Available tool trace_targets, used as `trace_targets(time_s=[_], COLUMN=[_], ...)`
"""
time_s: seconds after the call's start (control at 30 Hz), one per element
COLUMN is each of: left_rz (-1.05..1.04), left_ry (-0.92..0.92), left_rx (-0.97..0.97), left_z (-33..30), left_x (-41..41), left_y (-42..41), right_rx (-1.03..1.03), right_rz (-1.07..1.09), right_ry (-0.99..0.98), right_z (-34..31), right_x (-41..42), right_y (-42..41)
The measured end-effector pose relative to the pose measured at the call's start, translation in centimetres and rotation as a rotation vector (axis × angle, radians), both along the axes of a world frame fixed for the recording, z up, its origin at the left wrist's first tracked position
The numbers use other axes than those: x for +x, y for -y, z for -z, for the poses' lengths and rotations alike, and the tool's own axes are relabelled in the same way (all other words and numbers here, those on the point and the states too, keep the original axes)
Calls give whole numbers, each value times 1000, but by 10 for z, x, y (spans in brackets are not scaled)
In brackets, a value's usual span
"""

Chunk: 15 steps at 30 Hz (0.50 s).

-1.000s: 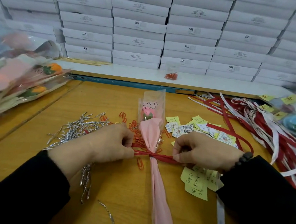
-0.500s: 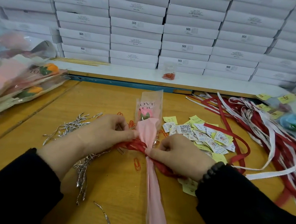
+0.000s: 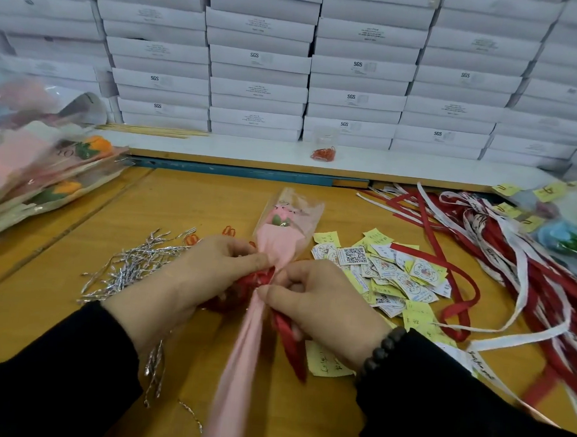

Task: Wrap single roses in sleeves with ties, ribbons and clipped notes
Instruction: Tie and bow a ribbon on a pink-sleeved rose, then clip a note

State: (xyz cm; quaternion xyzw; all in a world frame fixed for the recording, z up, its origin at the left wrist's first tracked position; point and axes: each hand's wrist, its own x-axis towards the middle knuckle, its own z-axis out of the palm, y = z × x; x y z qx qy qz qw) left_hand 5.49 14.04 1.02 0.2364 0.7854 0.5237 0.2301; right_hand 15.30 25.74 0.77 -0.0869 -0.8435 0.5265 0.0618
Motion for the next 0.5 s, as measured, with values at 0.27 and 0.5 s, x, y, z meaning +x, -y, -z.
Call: trace_targets(time_s=[0.27, 0.5], left_rz=[49, 328], left_ry=[177, 251], left_rx=[156, -17], left_z=[-10, -25], left_x=[-3, -11], left_y=[13, 48], right_rx=[-227, -672], right_rz=[132, 322], right_ry=[45, -43], right_z=[-2, 5], right_x=[-4, -10], right_y=[-7, -30])
